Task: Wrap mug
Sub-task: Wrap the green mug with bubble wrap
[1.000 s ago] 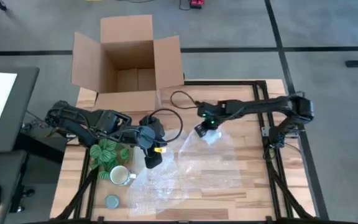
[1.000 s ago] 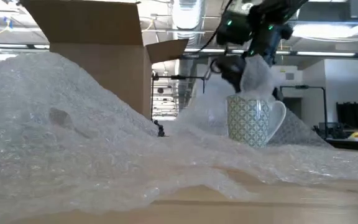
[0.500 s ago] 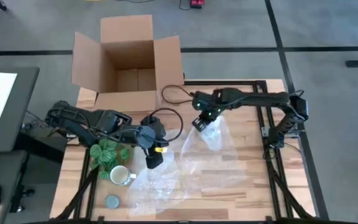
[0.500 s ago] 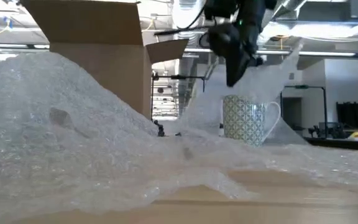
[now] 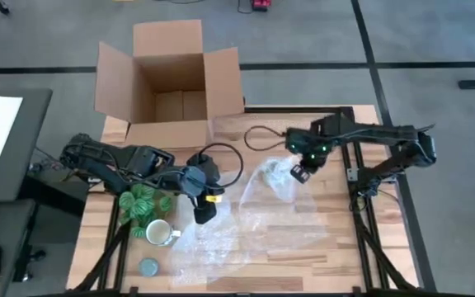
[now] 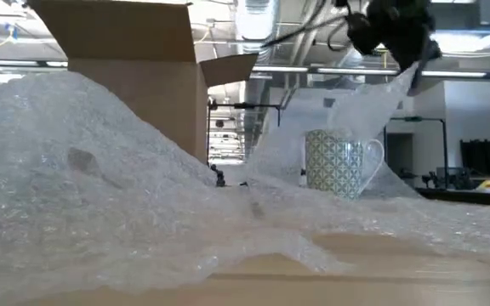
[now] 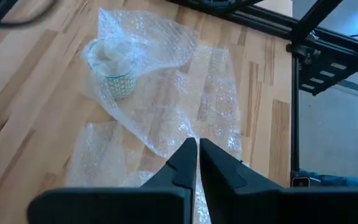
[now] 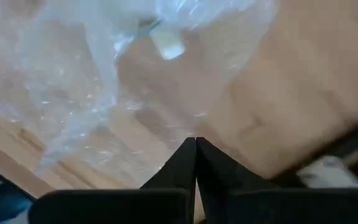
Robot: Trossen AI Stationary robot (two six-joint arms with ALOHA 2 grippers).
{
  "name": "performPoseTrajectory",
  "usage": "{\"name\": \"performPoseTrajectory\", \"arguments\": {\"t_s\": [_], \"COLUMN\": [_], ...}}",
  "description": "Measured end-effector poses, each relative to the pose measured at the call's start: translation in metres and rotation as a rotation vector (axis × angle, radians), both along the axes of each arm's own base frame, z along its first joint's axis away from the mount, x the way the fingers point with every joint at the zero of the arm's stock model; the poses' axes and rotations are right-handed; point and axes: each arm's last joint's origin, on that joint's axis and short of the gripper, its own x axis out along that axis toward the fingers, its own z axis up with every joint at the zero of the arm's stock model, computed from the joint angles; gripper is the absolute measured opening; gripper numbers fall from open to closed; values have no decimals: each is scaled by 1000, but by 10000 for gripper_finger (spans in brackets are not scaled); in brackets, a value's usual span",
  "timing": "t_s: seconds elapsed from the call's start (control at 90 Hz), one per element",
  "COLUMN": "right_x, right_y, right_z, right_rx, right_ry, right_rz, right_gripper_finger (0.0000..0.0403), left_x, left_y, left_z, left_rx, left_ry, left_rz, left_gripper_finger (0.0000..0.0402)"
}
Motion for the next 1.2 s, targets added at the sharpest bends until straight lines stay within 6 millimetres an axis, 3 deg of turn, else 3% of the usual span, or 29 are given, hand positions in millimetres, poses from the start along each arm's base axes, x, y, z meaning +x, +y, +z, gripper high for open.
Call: {"name": "performPoseTrajectory", "arguments": {"t_s": [0.089,0.244,0.5,0.767,0.878,1.056,1.2], "right_x": [10,31,60,79,85,82,72], "right_y": [7,8,-19,-35,-33,-30,-26], "right_z": [-12,-12,-56,-97,-86,-27,3], "right_rx": [76,72,-87,-122,-123,-144,-139], "right_ry": [-143,-344,-216,-95,-89,-178,-206], "right_rz": [-16,-42,-116,-87,-66,-38,-39], "right_gripper_finger": [0,0,0,0,0,0,0], "left_x": [0,0,0,0,0,0,0], "left_y": [0,0,0,0,0,0,0], "left_z": [0,0,0,0,0,0,0], "left_rx": [0,1,3,3,3,2,2], "left_ry": [0,1,1,1,0,0,-3], "left_rz": [0,0,-3,-3,-3,-2,-3], "left_gripper_finger": [0,0,0,0,0,0,0]}}
